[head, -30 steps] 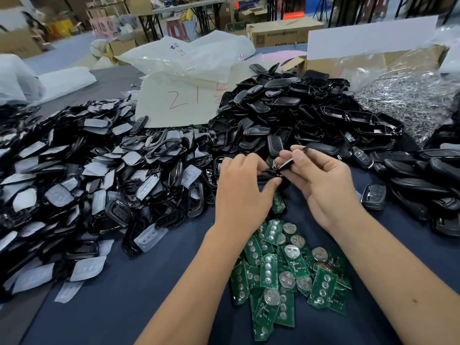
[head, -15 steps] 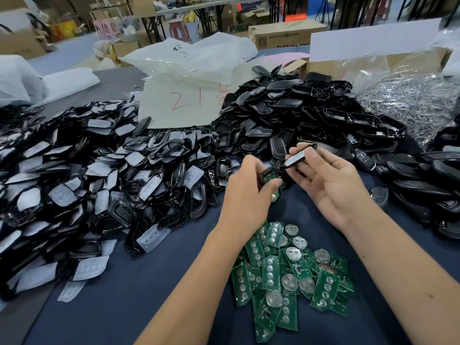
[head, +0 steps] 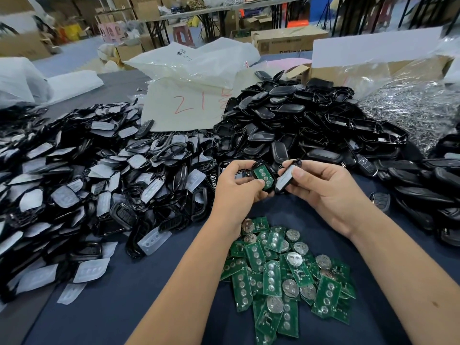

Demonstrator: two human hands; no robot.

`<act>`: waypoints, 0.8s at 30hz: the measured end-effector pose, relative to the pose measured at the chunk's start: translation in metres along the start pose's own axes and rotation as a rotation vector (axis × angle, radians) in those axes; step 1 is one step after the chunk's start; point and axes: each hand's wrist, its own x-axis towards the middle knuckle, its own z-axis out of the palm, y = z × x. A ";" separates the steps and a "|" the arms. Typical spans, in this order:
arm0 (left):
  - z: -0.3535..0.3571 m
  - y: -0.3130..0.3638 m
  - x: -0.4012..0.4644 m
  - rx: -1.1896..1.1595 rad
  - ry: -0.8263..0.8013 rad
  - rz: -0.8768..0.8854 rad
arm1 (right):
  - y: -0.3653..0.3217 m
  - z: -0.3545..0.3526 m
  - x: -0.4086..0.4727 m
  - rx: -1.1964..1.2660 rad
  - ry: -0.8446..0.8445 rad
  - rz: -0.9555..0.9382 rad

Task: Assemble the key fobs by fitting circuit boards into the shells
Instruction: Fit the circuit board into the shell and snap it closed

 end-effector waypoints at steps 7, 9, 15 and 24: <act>-0.001 0.001 -0.002 0.016 -0.031 0.029 | 0.002 0.000 0.000 -0.008 0.041 -0.009; -0.001 0.001 -0.002 0.059 -0.027 0.050 | 0.002 0.001 0.000 -0.031 0.061 -0.011; 0.002 0.000 -0.004 0.290 0.017 0.236 | 0.002 0.007 -0.003 -0.169 0.109 -0.040; 0.008 0.000 -0.010 0.513 -0.076 0.500 | 0.006 0.011 -0.004 -0.331 0.220 -0.125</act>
